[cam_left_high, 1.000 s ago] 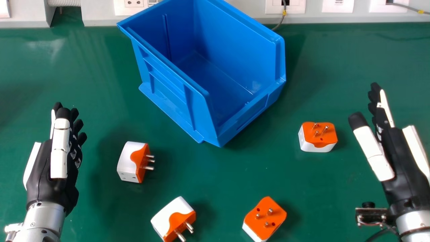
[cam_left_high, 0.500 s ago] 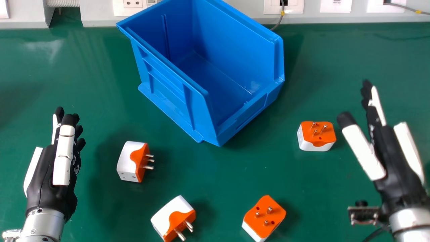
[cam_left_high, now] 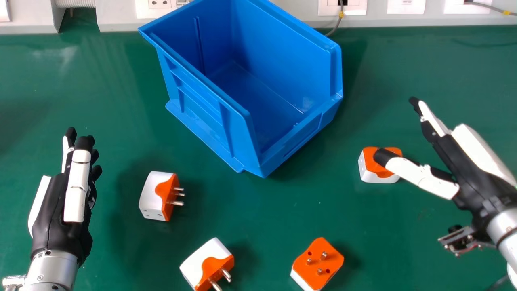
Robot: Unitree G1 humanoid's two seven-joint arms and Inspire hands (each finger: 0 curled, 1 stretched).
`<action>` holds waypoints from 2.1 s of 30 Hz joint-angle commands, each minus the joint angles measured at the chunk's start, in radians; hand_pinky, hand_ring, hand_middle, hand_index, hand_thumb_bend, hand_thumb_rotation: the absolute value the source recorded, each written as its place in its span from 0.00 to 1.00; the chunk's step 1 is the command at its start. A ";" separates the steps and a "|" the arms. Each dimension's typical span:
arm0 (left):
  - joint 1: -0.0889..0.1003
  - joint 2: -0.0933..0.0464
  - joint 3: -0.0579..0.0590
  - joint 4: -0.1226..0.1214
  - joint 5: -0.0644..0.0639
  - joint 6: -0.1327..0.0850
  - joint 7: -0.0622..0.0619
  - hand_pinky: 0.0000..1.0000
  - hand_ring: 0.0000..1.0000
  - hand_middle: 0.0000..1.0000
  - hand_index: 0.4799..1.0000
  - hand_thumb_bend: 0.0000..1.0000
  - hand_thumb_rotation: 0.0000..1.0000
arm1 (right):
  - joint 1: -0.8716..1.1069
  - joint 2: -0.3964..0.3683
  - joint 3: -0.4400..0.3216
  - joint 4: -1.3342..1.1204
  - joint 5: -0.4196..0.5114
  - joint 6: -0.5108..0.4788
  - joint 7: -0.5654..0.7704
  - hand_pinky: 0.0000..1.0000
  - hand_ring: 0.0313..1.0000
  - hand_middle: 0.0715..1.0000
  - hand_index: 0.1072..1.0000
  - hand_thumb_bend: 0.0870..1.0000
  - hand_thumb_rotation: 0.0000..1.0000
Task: Pick all objects and put in blue box
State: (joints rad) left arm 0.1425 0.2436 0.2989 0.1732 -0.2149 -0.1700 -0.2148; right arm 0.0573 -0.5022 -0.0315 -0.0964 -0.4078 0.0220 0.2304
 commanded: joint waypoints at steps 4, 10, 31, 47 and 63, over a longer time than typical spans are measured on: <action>-0.020 0.002 0.004 0.006 -0.002 -0.013 -0.003 0.99 1.00 1.00 1.00 0.56 1.00 | -0.067 -0.054 0.039 0.029 -0.049 0.015 0.032 1.00 1.00 1.00 1.00 0.55 0.79; -0.026 0.003 0.002 0.008 0.002 -0.013 -0.001 0.99 1.00 1.00 1.00 0.56 1.00 | -0.144 -0.100 0.095 0.109 -0.117 0.012 0.059 1.00 1.00 1.00 1.00 0.58 0.78; -0.039 0.007 0.009 0.029 0.001 -0.017 0.005 1.00 1.00 1.00 1.00 0.57 1.00 | -0.431 -0.205 0.333 0.422 -0.387 -0.074 0.071 1.00 1.00 1.00 1.00 0.67 0.64; -0.018 0.012 0.011 -0.004 0.000 0.009 0.004 1.00 1.00 1.00 1.00 0.57 1.00 | -0.612 -0.197 0.475 0.663 -0.519 -0.171 -0.003 0.98 1.00 1.00 1.00 0.65 0.55; 0.013 0.012 0.013 -0.046 -0.004 0.011 -0.003 1.00 1.00 1.00 1.00 0.58 1.00 | -0.692 -0.177 0.557 0.768 -0.553 -0.193 -0.026 0.95 1.00 1.00 0.98 0.62 0.49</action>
State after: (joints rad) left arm 0.1549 0.2465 0.3027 0.1511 -0.2155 -0.1493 -0.2145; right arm -0.5938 -0.6712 0.5231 0.6693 -0.9487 -0.1682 0.2200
